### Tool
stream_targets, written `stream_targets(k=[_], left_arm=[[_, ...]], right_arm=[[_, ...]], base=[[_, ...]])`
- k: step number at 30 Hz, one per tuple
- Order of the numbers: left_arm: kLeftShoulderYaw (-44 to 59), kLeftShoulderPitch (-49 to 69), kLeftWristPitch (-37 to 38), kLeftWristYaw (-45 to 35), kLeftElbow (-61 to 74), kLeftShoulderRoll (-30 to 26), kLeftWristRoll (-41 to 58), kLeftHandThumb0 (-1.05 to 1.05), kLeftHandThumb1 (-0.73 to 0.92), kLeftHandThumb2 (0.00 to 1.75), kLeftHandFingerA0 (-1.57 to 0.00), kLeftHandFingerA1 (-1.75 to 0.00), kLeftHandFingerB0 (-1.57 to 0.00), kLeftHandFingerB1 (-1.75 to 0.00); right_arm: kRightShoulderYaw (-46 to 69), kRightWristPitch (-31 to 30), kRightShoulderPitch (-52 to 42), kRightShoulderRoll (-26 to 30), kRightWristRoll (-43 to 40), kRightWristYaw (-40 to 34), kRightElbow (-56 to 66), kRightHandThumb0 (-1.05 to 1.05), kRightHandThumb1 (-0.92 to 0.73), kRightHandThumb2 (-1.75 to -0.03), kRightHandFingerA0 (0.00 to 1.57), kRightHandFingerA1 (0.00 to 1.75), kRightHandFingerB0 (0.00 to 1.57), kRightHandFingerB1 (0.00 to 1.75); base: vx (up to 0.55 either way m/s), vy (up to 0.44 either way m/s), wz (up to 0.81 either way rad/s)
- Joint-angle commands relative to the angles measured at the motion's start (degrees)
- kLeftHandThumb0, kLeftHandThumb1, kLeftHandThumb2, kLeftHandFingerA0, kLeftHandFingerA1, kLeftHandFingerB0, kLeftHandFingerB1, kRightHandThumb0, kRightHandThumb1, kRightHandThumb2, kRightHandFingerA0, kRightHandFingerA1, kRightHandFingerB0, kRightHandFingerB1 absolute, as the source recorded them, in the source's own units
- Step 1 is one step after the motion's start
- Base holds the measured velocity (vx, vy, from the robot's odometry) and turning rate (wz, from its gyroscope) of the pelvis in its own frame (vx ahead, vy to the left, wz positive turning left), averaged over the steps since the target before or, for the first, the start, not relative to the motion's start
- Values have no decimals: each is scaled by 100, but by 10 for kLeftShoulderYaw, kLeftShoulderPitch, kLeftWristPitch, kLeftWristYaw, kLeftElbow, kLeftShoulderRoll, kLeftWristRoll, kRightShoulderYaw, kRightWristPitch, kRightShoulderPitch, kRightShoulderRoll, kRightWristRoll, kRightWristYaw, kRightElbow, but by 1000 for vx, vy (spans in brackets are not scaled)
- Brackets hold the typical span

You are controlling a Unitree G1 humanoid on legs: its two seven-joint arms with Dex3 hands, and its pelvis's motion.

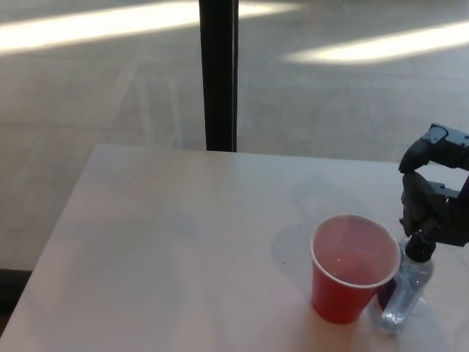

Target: The robot uses its right hand fist to press the hand soap kept in the middle of the table to get liquid hand soap out

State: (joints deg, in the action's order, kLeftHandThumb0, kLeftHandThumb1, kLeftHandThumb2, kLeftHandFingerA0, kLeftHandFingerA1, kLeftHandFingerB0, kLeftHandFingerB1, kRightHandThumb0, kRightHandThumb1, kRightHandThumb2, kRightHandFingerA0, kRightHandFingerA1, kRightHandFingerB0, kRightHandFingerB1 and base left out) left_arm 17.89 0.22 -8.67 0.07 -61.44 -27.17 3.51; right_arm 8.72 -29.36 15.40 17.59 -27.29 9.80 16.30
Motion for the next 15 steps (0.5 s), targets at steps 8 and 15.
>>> stream_targets(k=[8, 15], left_arm=[[2, 0, -5, -3, 2, -7, 8, -18, 44, 99, -64, -83, -53, -76], [4, 2, -1, -7, 3, -6, 11, -18, 44, 100, -65, -84, -50, -75]], right_arm=[[14, 6, -31, -20, 12, 1, -28, -16, -49, -134, 100, 175, 76, 162], [18, -7, -40, -51, 2, -19, -28, -16, -54, -127, 102, 175, 78, 156]], base=[[0, 0, 0], [0, 0, 0]])
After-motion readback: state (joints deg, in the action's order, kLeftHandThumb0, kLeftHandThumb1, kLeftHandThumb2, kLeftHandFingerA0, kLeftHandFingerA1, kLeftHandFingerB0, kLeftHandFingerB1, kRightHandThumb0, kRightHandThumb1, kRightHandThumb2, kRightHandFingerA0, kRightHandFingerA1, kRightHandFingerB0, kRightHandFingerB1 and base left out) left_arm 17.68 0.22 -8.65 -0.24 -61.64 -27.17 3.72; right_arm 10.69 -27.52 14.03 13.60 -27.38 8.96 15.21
